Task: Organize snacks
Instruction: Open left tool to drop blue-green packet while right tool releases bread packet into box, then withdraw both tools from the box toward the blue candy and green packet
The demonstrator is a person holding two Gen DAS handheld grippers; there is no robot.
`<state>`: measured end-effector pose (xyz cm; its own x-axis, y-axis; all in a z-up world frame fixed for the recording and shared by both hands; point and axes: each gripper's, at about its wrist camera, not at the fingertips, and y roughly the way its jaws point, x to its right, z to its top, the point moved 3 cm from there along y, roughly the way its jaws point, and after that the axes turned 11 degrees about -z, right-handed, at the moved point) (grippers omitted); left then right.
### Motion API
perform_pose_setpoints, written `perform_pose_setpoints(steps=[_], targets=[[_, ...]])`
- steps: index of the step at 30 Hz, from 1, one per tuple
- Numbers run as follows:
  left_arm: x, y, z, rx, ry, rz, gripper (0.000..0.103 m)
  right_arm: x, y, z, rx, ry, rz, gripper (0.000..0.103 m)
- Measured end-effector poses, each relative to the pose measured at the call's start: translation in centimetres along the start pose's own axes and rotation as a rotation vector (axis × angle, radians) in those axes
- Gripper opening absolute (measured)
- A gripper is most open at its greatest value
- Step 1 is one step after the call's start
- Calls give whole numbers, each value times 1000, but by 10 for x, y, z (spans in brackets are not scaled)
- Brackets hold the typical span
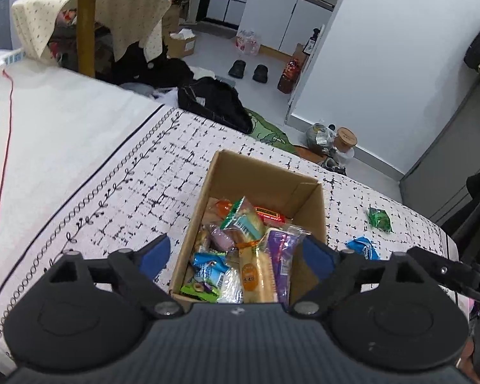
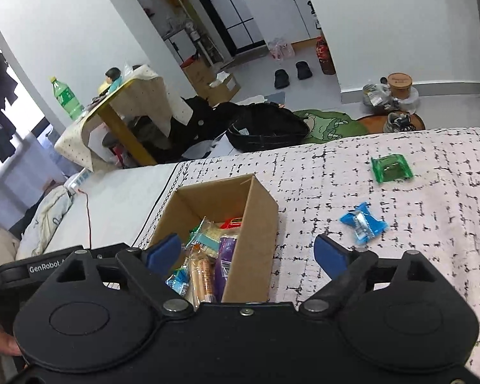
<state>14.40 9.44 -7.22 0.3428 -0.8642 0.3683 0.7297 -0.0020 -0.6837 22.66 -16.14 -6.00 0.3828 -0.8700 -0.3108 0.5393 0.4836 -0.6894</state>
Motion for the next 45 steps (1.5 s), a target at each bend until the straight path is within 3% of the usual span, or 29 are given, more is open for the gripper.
perform_pose_setpoints(steps=[4, 6, 12, 30, 41, 45], targets=[[11, -2, -1, 10, 26, 0, 103, 10, -6, -3, 11, -2, -22, 96], [17, -3, -3, 7, 39, -4, 103, 12, -10, -5, 19, -35, -60, 96], [37, -1, -9, 8, 64, -15, 103, 24, -23, -9, 39, -59, -66, 103], [113, 3, -27, -17, 126, -96, 103, 76, -70, 10, 116, -51, -91, 103], [147, 28, -29, 1, 78, -141, 103, 102, -54, 31, 102, -38, -127, 103], [153, 47, -30, -32, 60, -144, 102, 111, -42, 38, 90, -24, -145, 103]])
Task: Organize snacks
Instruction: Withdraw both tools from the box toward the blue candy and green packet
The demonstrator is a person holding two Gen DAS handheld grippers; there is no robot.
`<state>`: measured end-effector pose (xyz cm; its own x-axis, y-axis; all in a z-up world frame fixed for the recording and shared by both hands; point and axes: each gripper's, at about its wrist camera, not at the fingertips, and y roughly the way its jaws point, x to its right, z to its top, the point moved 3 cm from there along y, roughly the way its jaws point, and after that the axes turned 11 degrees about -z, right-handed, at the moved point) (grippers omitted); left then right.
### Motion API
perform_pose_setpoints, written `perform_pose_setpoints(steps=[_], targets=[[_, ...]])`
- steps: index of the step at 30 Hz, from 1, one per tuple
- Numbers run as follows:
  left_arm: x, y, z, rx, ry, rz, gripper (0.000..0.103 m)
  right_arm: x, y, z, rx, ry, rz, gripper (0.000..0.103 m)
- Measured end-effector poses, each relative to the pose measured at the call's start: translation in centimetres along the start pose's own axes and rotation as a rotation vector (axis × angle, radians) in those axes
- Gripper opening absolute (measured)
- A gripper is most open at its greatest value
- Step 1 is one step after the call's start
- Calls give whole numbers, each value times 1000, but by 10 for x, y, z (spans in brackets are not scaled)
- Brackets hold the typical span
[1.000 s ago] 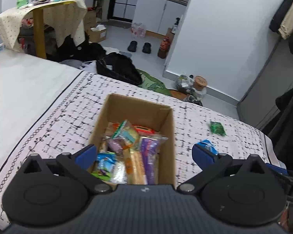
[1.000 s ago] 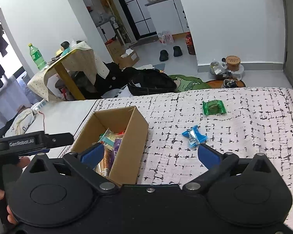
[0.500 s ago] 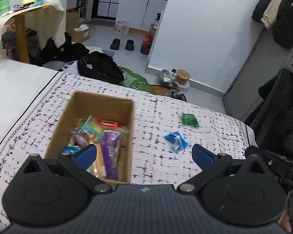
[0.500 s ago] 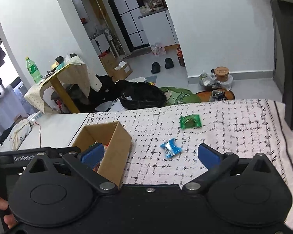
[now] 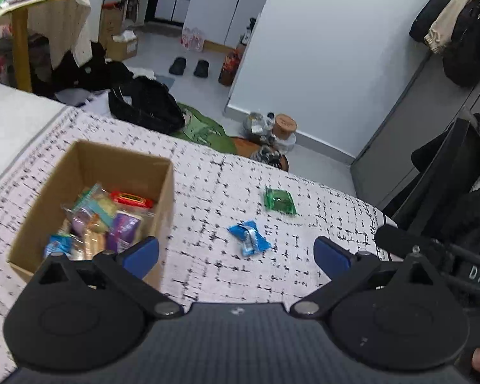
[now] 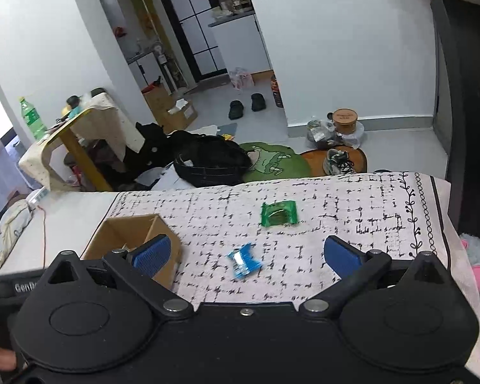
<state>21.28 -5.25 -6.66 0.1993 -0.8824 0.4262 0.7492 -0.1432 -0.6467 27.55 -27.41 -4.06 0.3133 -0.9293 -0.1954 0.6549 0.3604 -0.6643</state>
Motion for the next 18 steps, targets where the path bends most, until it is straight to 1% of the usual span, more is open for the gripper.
perform_pose_setpoints(steps=[1, 5, 10, 14, 16, 18], targets=[[1, 5, 0, -5, -5, 1, 101, 1, 5, 1, -8, -2, -4, 103], [1, 26, -2, -17, -30, 2, 100, 3, 22, 0, -25, -27, -35, 102], [-1, 56, -2, -34, -52, -6, 99, 13, 43, -1, -52, 5, -62, 98], [-3, 80, -3, -46, -59, -15, 93, 18, 59, 1, -66, 8, -92, 94], [-4, 94, -2, -58, -73, -20, 89, 20, 68, 2, -74, 20, -95, 92], [-6, 107, -2, -62, -92, -17, 88, 22, 78, 1, -89, 37, -87, 91]])
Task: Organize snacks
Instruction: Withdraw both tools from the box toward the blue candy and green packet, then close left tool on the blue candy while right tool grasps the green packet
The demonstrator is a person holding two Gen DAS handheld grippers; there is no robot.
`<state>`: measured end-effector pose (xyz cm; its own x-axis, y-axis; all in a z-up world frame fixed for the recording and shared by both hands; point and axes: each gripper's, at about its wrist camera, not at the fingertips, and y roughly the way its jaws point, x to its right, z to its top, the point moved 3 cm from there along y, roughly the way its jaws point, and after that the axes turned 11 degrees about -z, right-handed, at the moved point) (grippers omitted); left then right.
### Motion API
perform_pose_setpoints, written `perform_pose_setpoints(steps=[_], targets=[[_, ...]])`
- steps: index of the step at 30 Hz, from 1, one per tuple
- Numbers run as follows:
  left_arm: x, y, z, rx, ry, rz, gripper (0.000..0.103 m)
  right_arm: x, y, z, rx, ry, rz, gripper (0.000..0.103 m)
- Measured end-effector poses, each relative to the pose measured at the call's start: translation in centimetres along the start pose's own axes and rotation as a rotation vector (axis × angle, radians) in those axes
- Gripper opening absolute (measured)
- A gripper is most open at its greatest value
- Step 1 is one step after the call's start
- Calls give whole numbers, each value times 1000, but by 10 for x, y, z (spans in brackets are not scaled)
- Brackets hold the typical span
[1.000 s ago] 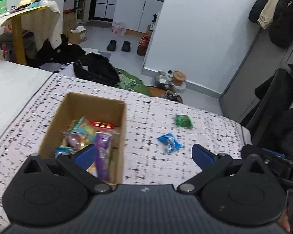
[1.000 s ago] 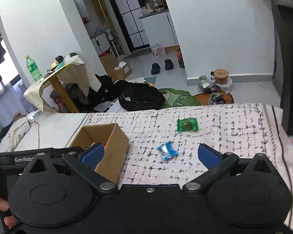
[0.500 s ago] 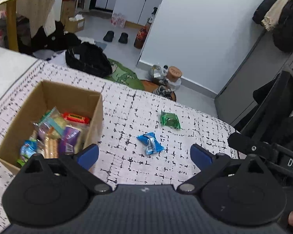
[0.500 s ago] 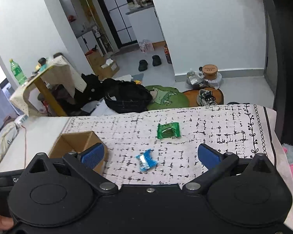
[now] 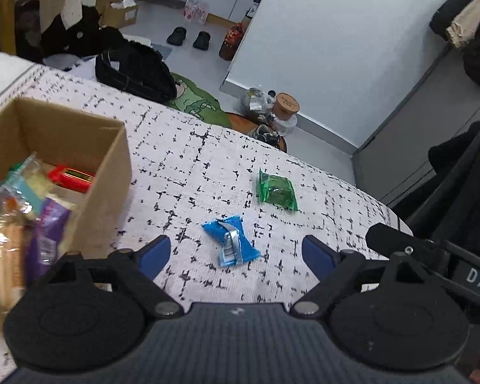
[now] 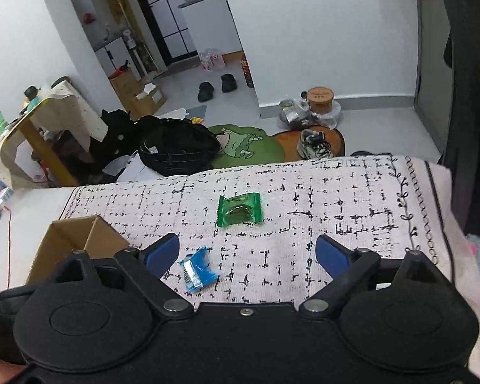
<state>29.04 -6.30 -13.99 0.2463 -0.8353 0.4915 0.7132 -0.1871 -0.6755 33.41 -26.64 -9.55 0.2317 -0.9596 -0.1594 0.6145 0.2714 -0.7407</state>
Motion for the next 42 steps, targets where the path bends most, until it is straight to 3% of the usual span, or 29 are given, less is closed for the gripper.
perform_pose_setpoints(steps=[7, 18, 19, 20, 21, 42], targets=[[-8, 45, -3, -61, -51, 8, 69, 5, 31, 2, -39, 31, -18, 85], [-31, 86, -6, -100, -112, 41, 57, 4, 57, -2, -51, 47, -13, 84], [-31, 87, -6, -89, -97, 39, 53, 3, 60, -1, -50, 47, -11, 84], [-29, 88, -7, -86, -69, 48, 38, 3, 63, 0, -46, 49, -9, 84], [-30, 88, -7, -88, -58, 55, 32, 2, 65, 0, -43, 59, -6, 83], [-35, 51, 49, -19, 42, 59, 32, -21, 104, 16, 28, 65, 46, 81]])
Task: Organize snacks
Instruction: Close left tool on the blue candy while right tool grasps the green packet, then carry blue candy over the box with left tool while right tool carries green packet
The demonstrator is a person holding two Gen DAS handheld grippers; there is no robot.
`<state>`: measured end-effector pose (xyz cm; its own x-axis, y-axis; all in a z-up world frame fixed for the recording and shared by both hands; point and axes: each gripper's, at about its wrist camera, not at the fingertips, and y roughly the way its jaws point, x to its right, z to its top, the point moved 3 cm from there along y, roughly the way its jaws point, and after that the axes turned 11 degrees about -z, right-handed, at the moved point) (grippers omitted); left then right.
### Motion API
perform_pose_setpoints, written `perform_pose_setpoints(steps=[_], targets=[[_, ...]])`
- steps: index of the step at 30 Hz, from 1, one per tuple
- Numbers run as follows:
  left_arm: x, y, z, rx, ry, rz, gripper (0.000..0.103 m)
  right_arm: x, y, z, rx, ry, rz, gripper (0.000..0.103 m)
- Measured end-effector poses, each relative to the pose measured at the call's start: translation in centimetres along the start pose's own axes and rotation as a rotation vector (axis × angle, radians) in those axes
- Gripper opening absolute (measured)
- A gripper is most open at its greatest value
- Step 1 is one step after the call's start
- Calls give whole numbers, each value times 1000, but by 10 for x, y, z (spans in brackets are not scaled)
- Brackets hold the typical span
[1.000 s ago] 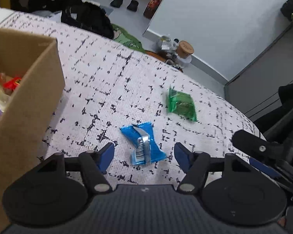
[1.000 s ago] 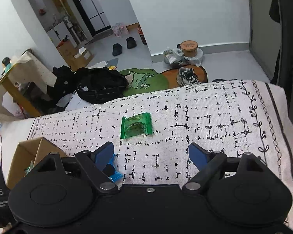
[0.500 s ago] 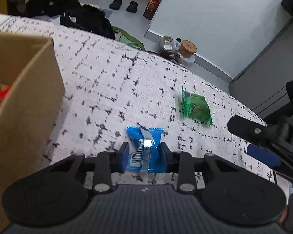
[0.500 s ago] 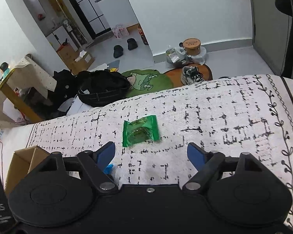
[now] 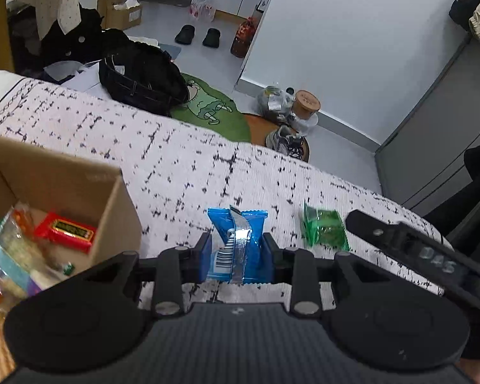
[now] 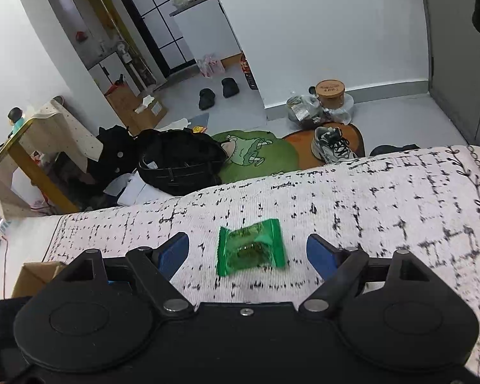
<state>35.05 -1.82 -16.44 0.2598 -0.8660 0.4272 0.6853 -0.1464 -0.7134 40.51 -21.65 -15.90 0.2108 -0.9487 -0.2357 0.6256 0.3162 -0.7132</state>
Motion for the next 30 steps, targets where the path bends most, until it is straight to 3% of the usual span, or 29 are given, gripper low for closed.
perform_pose_setpoints(steps=[10, 13, 14, 15, 17, 30], targets=[[-5, -26, 14, 35, 25, 14, 32, -5, 24, -5, 12, -25, -43, 81], [-8, -33, 18, 49, 24, 21, 32, -14, 32, -6, 2, -63, -93, 81], [-9, -36, 19, 54, 27, 21, 32, -18, 35, -8, -12, -86, -114, 77], [-10, -38, 20, 59, 30, 22, 32, -21, 38, -10, -28, -111, -134, 60], [-13, -42, 22, 66, 26, 25, 32, -24, 40, -13, -56, -127, -140, 40], [-24, -58, 17, 84, 2, 18, 32, -11, -14, -24, -32, -24, -60, 34]])
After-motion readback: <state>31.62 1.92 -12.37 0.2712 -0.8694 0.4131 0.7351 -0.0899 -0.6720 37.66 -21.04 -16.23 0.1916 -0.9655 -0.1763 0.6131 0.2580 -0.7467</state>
